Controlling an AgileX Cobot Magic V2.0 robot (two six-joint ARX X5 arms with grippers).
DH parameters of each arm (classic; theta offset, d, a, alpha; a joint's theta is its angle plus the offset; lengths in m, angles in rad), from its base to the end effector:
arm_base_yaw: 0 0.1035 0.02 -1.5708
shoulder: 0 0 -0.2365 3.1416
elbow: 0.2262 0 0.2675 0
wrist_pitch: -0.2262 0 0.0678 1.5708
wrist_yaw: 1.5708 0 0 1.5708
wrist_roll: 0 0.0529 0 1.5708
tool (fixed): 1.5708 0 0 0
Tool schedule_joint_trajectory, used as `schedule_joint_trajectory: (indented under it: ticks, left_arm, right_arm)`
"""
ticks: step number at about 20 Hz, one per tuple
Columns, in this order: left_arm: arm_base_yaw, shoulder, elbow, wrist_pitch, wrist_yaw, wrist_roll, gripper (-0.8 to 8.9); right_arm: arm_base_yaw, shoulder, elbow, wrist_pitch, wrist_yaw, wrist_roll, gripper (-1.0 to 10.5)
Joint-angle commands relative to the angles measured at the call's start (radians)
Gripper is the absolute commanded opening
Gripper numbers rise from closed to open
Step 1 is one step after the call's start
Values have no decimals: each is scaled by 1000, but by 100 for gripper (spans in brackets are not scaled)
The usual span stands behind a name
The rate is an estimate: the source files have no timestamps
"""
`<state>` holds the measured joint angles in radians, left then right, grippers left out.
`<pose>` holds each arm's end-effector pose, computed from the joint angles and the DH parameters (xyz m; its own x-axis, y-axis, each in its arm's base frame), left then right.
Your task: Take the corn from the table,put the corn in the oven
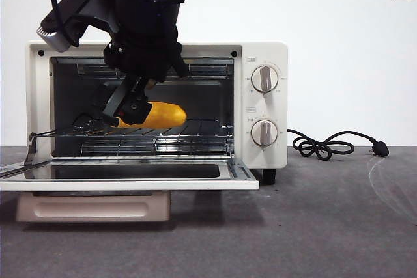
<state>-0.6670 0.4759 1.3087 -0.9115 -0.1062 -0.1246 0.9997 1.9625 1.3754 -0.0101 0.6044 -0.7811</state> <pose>0.0512 -0.0332 0.4356 0.8444 -0.5300 -0.0782 0.5203 0.8461 -0.1156 0.2700 0.3645 0.1650 0.8459 0.2653 -0.4627 -0.5252 0.2635 -0.8091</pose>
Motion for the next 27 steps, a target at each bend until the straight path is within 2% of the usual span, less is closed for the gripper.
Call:
schedule_joint_trajectory:
  ticks: [1, 15, 23, 27]
  left_arm:
    - [-2, -3, -5, 6, -2, -3, -6]
    - [-2, -3, -5, 6, -2, -2, -6]
    - [-2, -3, -5, 6, 1, -3, -6]
    - [-2, -3, -5, 6, 1, -2, -6]
  right_arm:
    - [2, 17, 4, 7, 23, 38, 355]
    - [6, 16, 4, 11, 126, 45, 351]
    - [34, 9, 4, 16, 155, 43, 351]
    - [49, 9, 4, 37, 216, 30, 350]
